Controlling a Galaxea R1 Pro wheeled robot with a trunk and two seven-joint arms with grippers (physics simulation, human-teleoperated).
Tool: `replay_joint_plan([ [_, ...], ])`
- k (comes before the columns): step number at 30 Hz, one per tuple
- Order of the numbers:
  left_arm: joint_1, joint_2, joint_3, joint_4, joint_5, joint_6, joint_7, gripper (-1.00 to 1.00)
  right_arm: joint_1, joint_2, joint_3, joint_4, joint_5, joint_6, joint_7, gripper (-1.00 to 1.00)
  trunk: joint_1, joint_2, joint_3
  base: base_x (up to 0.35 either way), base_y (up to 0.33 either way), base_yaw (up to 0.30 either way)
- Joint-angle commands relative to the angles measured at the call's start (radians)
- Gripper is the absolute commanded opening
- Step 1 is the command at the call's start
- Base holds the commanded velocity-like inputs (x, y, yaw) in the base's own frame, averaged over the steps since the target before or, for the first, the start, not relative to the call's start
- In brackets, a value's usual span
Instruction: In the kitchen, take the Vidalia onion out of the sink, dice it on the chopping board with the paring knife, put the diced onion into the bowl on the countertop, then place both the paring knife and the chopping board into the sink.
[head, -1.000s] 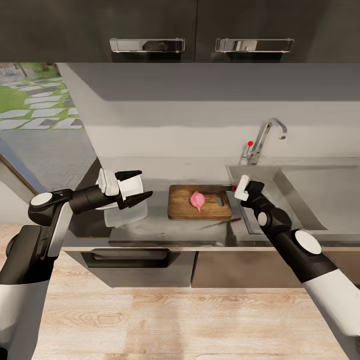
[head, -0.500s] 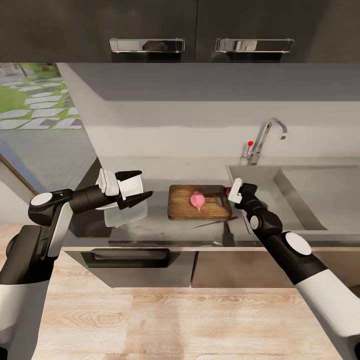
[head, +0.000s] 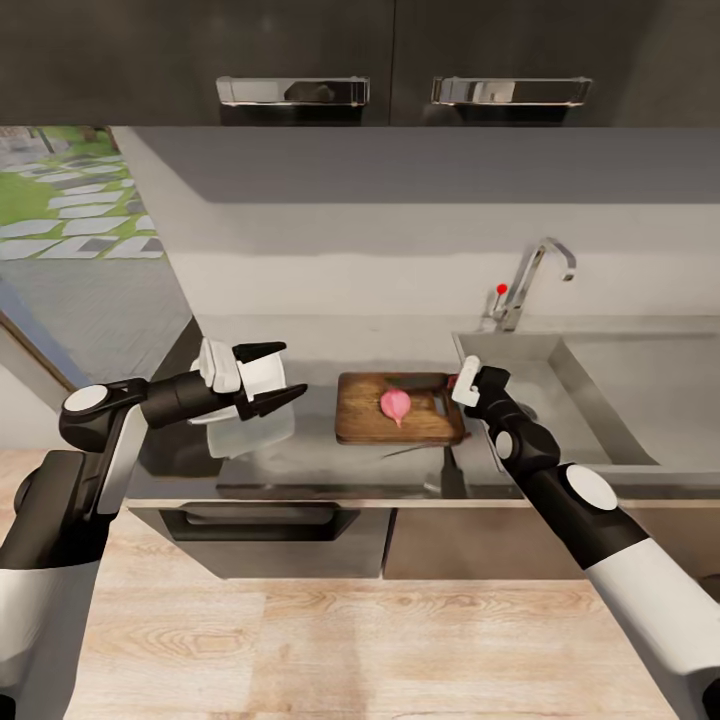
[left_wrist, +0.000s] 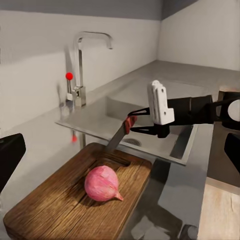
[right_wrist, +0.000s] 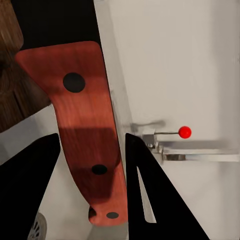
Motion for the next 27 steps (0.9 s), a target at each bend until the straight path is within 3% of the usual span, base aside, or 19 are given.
replay_joint_plan([
  [1, -0.001, 0.001, -0.001, 0.000, 0.007, 0.010, 0.000, 1.00, -0.001, 0.000, 0.003, -0.002, 0.011, 0.006, 0.006, -1.00, 0.001, -0.002, -0.002, 0.092, 0.000, 0.000],
  [8, -0.001, 0.000, -0.007, 0.000, 0.007, 0.010, -0.001, 1.00, -0.001, 0.005, 0.003, 0.018, 0.011, 0.007, 0.005, -1.00, 0.001, -0.002, -0.002, 0.025, 0.000, 0.000],
  [9, -0.001, 0.001, -0.038, 0.000, 0.007, 0.010, 0.000, 1.00, -0.001, 0.005, 0.003, 0.025, 0.011, 0.008, 0.004, -1.00, 0.001, -0.002, -0.002, 0.002, 0.000, 0.000],
  [11, -0.001, 0.001, -0.059, 0.000, 0.007, 0.010, 0.000, 1.00, -0.001, 0.005, 0.003, 0.026, 0.012, 0.007, 0.004, -1.00, 0.001, -0.002, -0.002, 0.001, 0.000, 0.000],
  [12, -0.001, 0.000, -0.104, -0.001, 0.007, 0.010, 0.001, 1.00, -0.001, 0.005, 0.003, 0.028, 0.012, 0.007, 0.003, -1.00, 0.001, -0.002, -0.002, 0.000, 0.000, 0.000],
  [27, -0.001, 0.002, -0.197, 0.000, 0.006, 0.014, 0.007, 1.00, -0.001, 0.005, 0.003, 0.028, 0.012, 0.006, 0.004, -1.00, 0.001, -0.002, -0.002, 0.000, 0.000, 0.000],
])
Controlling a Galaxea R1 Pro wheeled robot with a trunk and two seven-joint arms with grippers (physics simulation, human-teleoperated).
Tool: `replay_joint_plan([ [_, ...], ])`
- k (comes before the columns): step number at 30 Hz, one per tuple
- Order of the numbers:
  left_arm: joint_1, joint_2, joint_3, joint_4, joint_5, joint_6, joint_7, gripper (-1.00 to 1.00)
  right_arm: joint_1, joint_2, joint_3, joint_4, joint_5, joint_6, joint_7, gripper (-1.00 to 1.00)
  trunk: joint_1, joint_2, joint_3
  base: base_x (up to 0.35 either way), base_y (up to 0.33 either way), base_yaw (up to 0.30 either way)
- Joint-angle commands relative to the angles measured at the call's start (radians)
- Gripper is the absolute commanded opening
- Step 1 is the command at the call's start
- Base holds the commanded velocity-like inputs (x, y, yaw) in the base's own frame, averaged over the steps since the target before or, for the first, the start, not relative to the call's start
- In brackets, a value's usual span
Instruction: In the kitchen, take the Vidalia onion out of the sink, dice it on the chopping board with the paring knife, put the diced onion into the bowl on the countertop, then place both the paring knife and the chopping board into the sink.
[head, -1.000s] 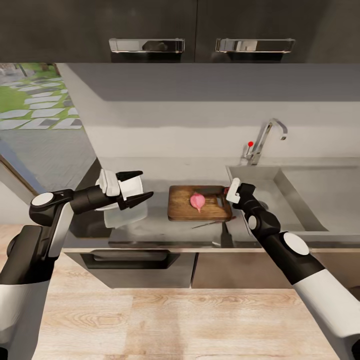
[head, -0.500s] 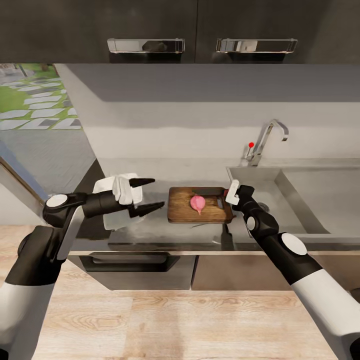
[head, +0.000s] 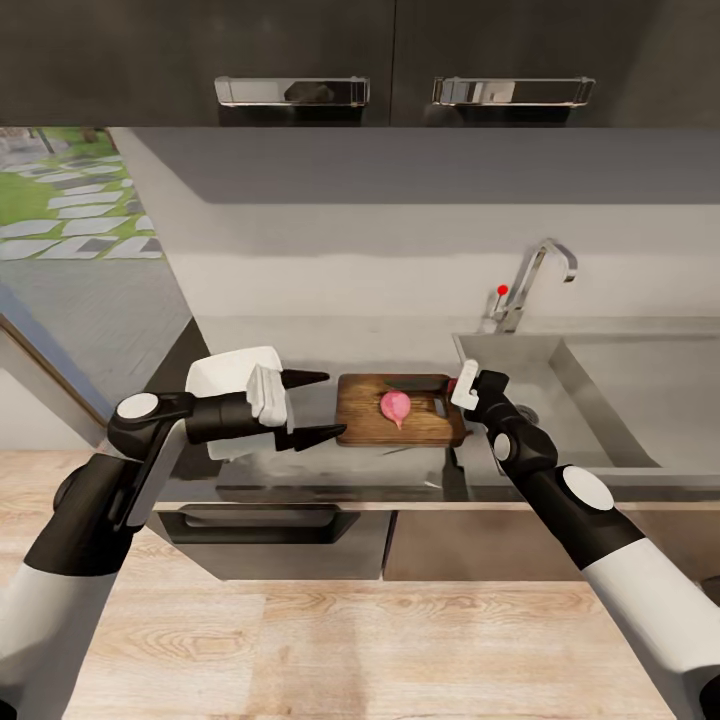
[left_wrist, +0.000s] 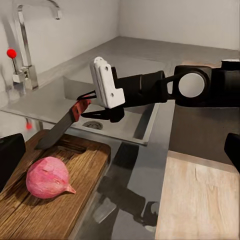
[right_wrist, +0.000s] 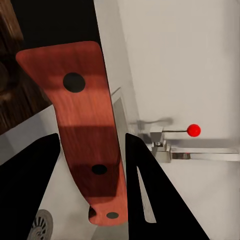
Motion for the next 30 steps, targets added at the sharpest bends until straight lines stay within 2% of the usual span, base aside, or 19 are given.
replay_joint_plan([
  [1, -0.001, 0.002, -0.002, 0.000, 0.007, 0.010, 0.001, 1.00, -0.001, -0.001, 0.003, -0.002, 0.011, 0.006, 0.006, -1.00, 0.001, -0.002, -0.002, 0.000, 0.000, 0.000],
  [8, -0.001, 0.007, -0.001, 0.000, 0.005, 0.015, 0.002, 1.00, -0.001, 0.006, 0.003, -0.002, 0.011, 0.005, 0.005, -1.00, 0.001, -0.002, -0.002, 0.000, 0.000, 0.000],
  [13, -0.001, 0.023, 0.000, 0.000, 0.004, 0.036, 0.002, 1.00, -0.001, 0.012, 0.003, -0.003, 0.011, 0.005, 0.007, -1.00, 0.001, -0.002, -0.002, 0.000, 0.000, 0.000],
  [17, -0.001, 0.054, 0.023, 0.000, 0.004, 0.039, 0.002, 1.00, -0.001, 0.013, 0.003, -0.002, 0.011, 0.005, 0.007, -1.00, 0.001, -0.002, -0.002, 0.000, 0.000, 0.000],
  [30, -0.001, 0.067, 0.028, 0.000, 0.004, 0.040, 0.002, 1.00, -0.001, 0.013, 0.005, -0.002, 0.011, 0.005, 0.008, -1.00, 0.001, -0.002, -0.002, 0.000, 0.000, 0.000],
])
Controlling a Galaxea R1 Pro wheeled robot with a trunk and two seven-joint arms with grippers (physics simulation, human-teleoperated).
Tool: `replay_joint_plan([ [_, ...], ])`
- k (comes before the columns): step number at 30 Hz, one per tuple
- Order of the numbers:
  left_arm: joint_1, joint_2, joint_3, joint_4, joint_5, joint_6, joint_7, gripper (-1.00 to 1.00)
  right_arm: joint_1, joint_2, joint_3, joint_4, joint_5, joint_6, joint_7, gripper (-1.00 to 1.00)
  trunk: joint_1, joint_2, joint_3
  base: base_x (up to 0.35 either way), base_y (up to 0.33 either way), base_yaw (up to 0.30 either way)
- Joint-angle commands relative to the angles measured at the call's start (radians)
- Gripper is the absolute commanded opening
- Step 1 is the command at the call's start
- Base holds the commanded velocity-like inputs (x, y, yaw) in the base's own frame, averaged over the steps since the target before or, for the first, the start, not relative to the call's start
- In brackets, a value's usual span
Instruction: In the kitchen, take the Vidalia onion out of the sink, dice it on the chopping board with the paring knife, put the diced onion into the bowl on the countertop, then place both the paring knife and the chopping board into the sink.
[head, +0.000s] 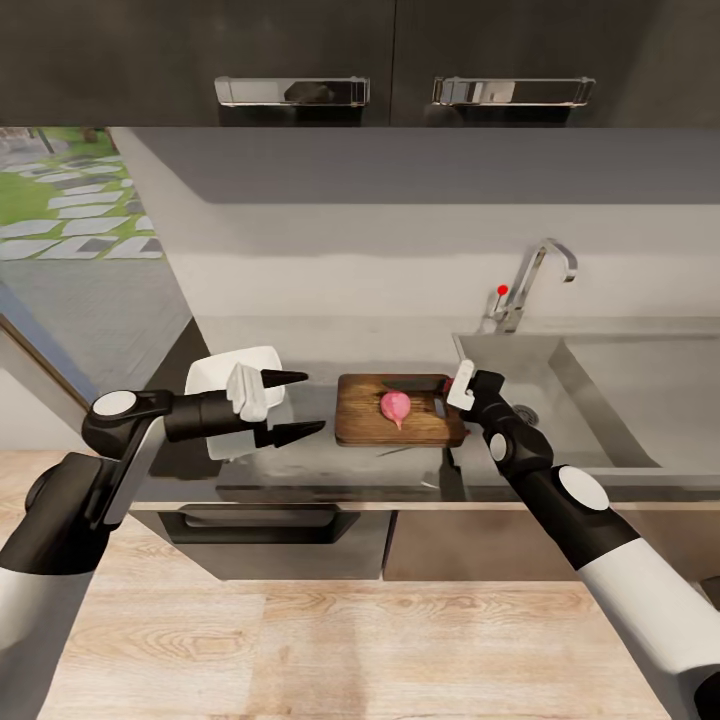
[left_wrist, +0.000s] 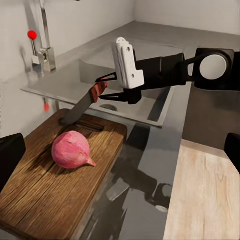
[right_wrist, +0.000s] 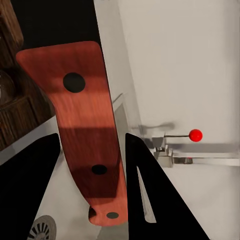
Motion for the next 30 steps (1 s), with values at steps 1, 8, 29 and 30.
replay_joint_plan([
  [1, -0.001, 0.001, -0.001, 0.000, 0.007, 0.009, 0.001, 1.00, -0.001, -0.001, 0.003, -0.002, 0.011, 0.005, 0.007, -1.00, 0.001, -0.002, -0.002, 0.000, 0.000, 0.000],
  [8, -0.002, 0.000, -0.002, 0.000, 0.007, 0.008, 0.001, 1.00, -0.001, -0.002, 0.004, -0.002, 0.011, 0.004, 0.009, -1.00, 0.001, -0.002, -0.002, 0.000, 0.000, 0.000],
  [29, -0.002, -0.003, -0.007, 0.000, 0.007, 0.008, 0.001, 1.00, 0.003, -0.001, 0.021, 0.000, 0.011, 0.001, 0.011, -1.00, 0.001, -0.002, -0.002, 0.000, 0.000, 0.000],
  [30, -0.002, -0.003, -0.007, 0.000, 0.007, 0.008, 0.001, 1.00, 0.003, -0.002, 0.026, 0.000, 0.011, 0.001, 0.011, -1.00, 0.001, -0.002, -0.002, 0.000, 0.000, 0.000],
])
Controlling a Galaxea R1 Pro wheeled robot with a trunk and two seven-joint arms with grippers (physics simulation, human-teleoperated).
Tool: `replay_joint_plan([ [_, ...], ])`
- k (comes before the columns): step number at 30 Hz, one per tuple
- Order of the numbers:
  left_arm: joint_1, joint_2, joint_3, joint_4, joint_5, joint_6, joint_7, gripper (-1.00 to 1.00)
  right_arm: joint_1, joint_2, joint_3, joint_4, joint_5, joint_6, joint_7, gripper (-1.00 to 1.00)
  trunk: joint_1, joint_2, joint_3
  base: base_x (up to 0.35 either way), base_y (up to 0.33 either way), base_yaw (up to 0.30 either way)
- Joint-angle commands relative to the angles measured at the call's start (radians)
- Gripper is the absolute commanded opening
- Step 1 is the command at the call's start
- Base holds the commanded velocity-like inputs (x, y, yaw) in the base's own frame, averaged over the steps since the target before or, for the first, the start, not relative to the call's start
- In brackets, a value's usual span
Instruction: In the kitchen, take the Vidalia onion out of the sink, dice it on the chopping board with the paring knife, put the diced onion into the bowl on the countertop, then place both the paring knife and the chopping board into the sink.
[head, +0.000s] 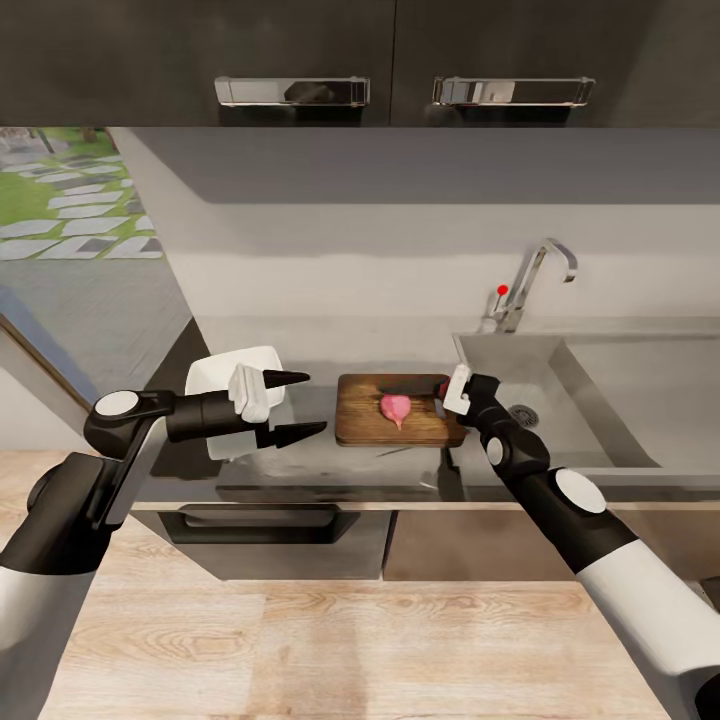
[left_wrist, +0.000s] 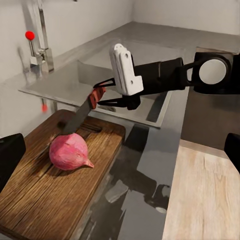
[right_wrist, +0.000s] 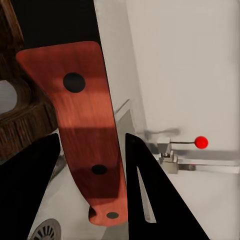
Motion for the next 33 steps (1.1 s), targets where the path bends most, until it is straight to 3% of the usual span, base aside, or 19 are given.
replay_joint_plan([
  [1, -0.001, 0.001, -0.001, 0.000, 0.007, 0.009, 0.001, 1.00, -0.001, -0.001, 0.013, -0.002, 0.011, 0.007, 0.006, -1.00, 0.001, -0.002, -0.002, 0.000, 0.000, 0.000],
  [10, -0.001, 0.001, -0.002, 0.000, 0.007, 0.009, 0.001, 1.00, -0.001, -0.002, 0.052, 0.001, 0.011, 0.009, 0.005, -1.00, 0.001, -0.002, -0.002, 0.000, 0.000, 0.000],
  [33, -0.001, -0.001, -0.002, 0.000, 0.007, 0.009, 0.001, 1.00, -0.001, -0.001, 0.053, 0.002, 0.011, 0.009, -0.003, -1.00, 0.001, -0.002, -0.002, 0.000, 0.000, 0.000],
])
